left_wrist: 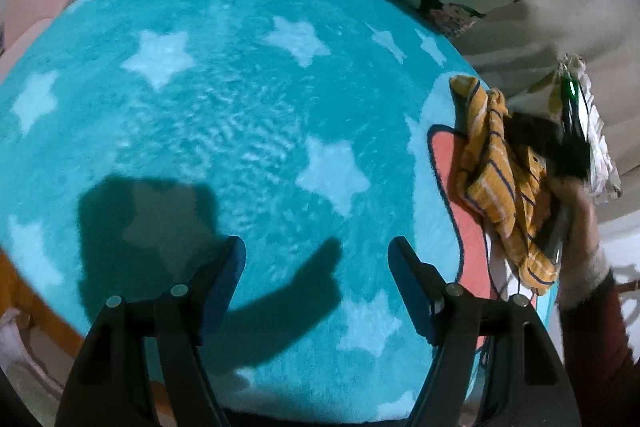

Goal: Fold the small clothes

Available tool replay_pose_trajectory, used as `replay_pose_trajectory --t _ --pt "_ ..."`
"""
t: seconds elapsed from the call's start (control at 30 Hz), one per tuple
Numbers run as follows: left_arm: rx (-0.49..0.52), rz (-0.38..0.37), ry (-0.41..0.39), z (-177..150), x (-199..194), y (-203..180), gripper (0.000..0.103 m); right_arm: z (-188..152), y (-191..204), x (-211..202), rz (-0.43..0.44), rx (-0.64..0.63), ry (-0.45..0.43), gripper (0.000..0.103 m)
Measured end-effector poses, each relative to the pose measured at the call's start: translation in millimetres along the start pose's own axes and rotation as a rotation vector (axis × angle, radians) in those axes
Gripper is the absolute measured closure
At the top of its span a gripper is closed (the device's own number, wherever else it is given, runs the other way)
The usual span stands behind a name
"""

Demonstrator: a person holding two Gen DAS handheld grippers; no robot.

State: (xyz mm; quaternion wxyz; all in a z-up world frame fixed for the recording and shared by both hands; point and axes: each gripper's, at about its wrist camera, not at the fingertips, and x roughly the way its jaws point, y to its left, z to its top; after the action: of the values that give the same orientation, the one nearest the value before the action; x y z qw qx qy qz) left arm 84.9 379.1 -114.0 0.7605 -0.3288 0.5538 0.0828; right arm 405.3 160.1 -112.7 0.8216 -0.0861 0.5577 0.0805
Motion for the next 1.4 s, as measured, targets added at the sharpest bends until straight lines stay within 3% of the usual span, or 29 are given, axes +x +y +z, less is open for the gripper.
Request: replay_pose_trajectory --t 0.03,0.13,0.2,0.33,0.47,0.53,0.6,0.67,0.7,0.77,0.83,1.03,1.13,1.23,1.4 --pt "0.005 0.033 -0.002 -2.1 -2.9 -1.1 0.03 9.9 9.2 3.4 0.032 -0.021 0.001 0.079" --pt "-0.011 0.075 -0.017 -3.5 -9.0 -3.3 0.03 33.5 45.5 15.4 0.175 -0.119 0.019 0.08" --pt "-0.027 0.069 -0.029 -3.6 -11.1 -6.7 0.03 34.4 52.8 13.6 0.188 -0.139 -0.008 0.08" --pt "0.019 0.06 -0.012 -0.7 0.3 -20.7 0.03 16.3 6.1 -27.2 0.322 -0.046 -0.105 0.077" --pt "0.054 0.022 0.035 0.2 23.7 -35.9 0.03 -11.8 -72.5 -57.6 0.26 0.055 -0.13 0.072" --pt "0.076 -0.004 0.064 1.0 34.0 -46.5 0.03 -24.5 -110.4 -53.2 0.232 0.096 -0.074 0.072" --pt "0.112 -0.015 0.068 0.0 36.0 -56.9 0.03 -35.1 -135.0 -36.0 0.151 0.089 -0.003 0.072" --pt "0.152 -0.009 0.067 -0.9 36.6 -66.5 0.03 -40.8 -162.0 -10.0 0.076 0.085 0.079 0.061" --pt "0.158 -0.008 0.069 -0.2 37.2 -69.4 0.03 -41.0 -175.4 1.6 0.039 0.095 0.082 0.049" --pt "0.164 -0.014 0.072 0.8 35.1 -73.5 0.03 -34.3 -188.8 5.4 -0.094 0.099 0.011 0.049" --pt "0.177 -0.014 0.064 -0.5 30.8 -74.9 0.03 -28.3 -187.6 -2.6 -0.146 0.147 -0.031 0.048" --pt "0.171 0.002 0.068 -3.8 31.9 -70.8 0.03 -45.9 -153.4 -50.0 -0.033 0.124 -0.154 0.047" --pt "0.157 0.0 0.076 -3.1 35.9 -67.6 0.03 -56.9 -144.5 -50.1 0.055 0.085 -0.113 0.043" --pt "0.177 -0.01 0.076 -1.2 38.5 -73.3 0.03 -63.9 -153.8 -14.2 0.085 0.085 0.05 0.037" --pt "0.234 -0.043 0.072 3.1 47.3 -95.4 0.03 -72.7 -207.6 -56.2 0.062 0.215 0.001 0.035"
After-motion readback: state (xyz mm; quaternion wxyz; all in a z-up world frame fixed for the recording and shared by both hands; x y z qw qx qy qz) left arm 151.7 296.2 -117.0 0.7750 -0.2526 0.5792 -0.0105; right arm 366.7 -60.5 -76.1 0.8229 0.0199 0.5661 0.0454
